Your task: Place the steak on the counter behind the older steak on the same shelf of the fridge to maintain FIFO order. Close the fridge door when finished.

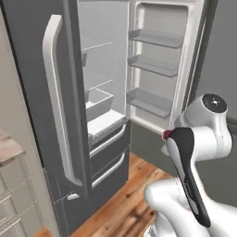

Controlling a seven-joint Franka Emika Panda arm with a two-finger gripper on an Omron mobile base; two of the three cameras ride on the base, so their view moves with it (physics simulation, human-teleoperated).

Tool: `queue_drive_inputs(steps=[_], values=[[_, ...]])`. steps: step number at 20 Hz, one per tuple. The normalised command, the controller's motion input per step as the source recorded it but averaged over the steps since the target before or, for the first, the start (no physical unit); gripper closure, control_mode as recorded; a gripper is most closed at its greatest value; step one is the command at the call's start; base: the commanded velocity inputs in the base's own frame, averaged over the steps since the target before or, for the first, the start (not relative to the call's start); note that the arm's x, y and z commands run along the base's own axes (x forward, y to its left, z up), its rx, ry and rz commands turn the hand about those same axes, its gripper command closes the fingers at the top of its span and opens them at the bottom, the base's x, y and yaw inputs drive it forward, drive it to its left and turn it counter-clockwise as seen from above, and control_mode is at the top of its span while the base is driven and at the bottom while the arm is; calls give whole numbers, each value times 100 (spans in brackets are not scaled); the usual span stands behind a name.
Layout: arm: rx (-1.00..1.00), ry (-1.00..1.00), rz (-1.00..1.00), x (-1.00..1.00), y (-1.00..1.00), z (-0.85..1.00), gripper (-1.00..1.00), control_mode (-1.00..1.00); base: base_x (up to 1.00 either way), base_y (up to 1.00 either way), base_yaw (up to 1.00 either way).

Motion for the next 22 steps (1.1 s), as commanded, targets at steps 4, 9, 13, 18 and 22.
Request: queue_drive_inputs(steps=[4,9,13,18,22], values=[[0,0,0,0,0,0,100,100,16,-52,60],[0,0,0,0,0,0,100,100,16,-50,61],[0,0,0,0,0,0,100,100,19,-63,55],[0,0,0,0,0,0,100,100,3,-69,41],[0,0,0,0,0,0,100,100,23,-43,16]])
